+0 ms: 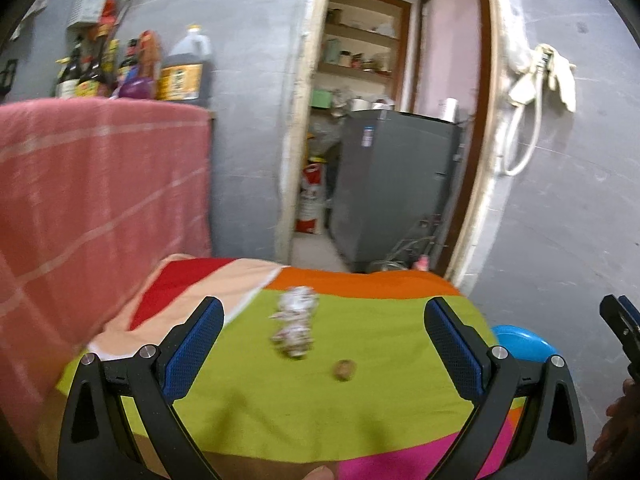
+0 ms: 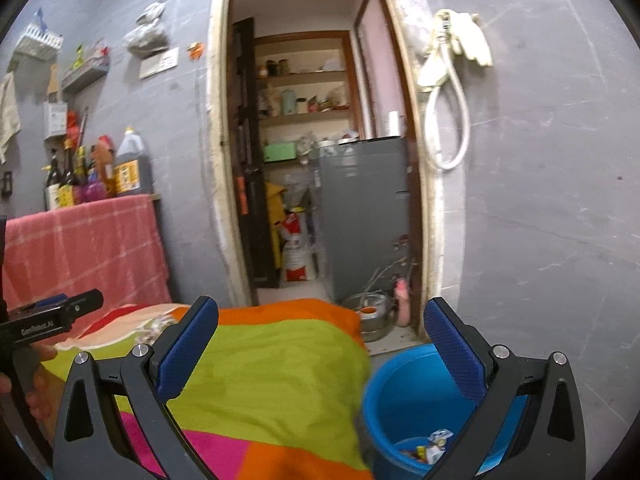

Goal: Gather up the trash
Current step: 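Move both tools back over the white ribbon and brown scrap on the blanket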

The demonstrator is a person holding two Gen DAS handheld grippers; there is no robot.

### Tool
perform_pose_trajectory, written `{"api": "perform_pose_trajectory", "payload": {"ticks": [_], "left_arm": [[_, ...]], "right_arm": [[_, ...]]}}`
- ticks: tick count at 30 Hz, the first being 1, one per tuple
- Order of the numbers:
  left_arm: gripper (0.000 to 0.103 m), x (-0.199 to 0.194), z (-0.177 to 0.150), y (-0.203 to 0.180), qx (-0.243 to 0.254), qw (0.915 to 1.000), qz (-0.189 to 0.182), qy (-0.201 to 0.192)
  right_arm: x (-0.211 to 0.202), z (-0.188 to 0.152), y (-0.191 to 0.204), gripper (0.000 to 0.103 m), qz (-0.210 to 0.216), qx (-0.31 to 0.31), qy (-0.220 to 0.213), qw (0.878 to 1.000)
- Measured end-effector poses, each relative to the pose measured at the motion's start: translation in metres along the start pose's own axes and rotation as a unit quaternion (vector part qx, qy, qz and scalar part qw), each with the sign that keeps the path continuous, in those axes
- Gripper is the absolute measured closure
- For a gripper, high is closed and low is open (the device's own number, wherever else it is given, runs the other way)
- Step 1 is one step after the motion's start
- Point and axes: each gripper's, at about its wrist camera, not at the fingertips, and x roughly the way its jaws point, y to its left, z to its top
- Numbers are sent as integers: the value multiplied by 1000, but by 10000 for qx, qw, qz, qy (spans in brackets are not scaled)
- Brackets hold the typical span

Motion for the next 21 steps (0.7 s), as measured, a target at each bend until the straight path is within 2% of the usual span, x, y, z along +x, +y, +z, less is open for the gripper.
{"api": "perform_pose_trajectory", "payload": {"ticks": [5,11,16,21], "left_arm": [[5,2,-4,37,-182,9992,282,208],[5,12,-10,66,-308,9975,441,460],[5,23,-16,76,-280,9960,482,698],[5,39,-21,79,-247,9932,465,1034]], "right_arm": [[16,-6,31,0,349,-179,252,9989],[43,-19,61,0,660,-341,724,9946],[65,-29,80,0,856,-533,1170,9880],[93,-44,94,0,1105,-627,1769,9760]]}}
